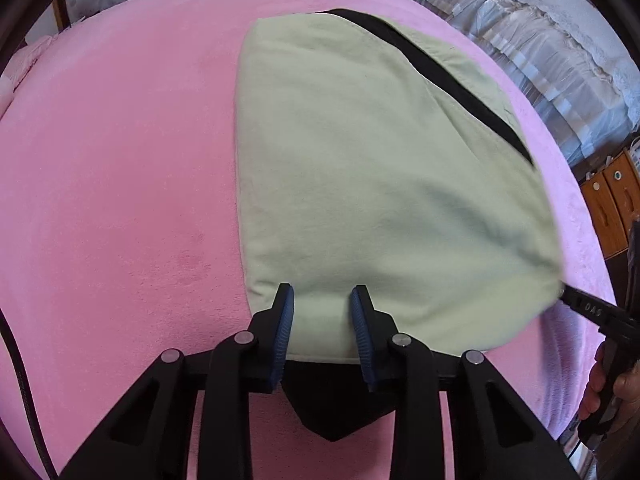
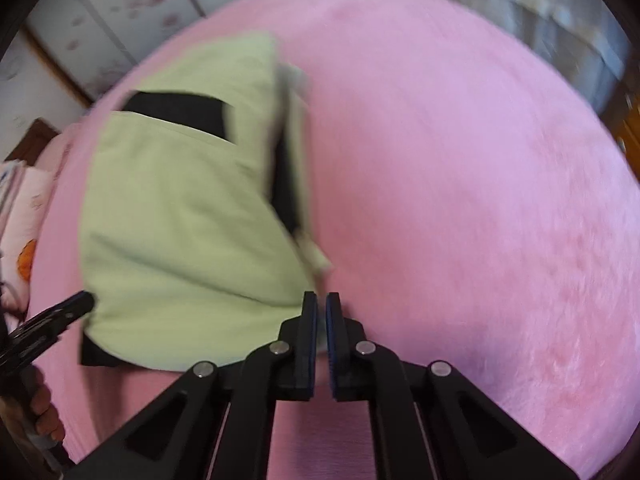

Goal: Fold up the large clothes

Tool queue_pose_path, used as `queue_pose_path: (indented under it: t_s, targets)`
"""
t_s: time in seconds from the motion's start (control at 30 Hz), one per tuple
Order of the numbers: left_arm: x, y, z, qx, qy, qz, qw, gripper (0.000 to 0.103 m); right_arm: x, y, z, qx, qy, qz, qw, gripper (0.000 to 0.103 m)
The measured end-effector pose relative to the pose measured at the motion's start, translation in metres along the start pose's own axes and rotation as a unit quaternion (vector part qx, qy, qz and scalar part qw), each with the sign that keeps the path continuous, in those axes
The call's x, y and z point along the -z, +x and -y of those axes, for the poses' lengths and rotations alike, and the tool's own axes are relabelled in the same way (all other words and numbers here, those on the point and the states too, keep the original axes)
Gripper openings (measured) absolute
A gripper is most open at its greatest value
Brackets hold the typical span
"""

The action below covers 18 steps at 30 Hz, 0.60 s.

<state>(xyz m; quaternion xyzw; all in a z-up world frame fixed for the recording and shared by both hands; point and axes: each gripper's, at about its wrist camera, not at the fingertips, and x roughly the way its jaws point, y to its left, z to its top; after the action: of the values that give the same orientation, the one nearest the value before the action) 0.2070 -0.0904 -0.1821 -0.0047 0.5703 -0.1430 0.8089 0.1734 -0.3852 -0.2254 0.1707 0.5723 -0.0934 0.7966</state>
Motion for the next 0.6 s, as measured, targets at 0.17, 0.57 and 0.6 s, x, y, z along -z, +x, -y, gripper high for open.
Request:
queue_pose_path:
  t_s: [0.17,0.57,0.6]
  targets:
    - [-0.001,-0.013,-0.004,0.012,-0.011,-0.002,0.9999,0.028,-0.001,-0.031,0.002,-0.010,0.005,0.036,0.999,0.001]
    - [-0.120,-0.038,-0.015,0.050,-0.007,0.040,0.9979,0.067,-0.133,-0.063,-0.064,-0.082,-0.080,0.127,0.985,0.055]
    - [-0.132,-0.032,-0.015,0.054,-0.003,0.034,0.9980,0.068,-0.142,-0.053,-0.068,-0.084,-0.081,0.120,0.986,0.055]
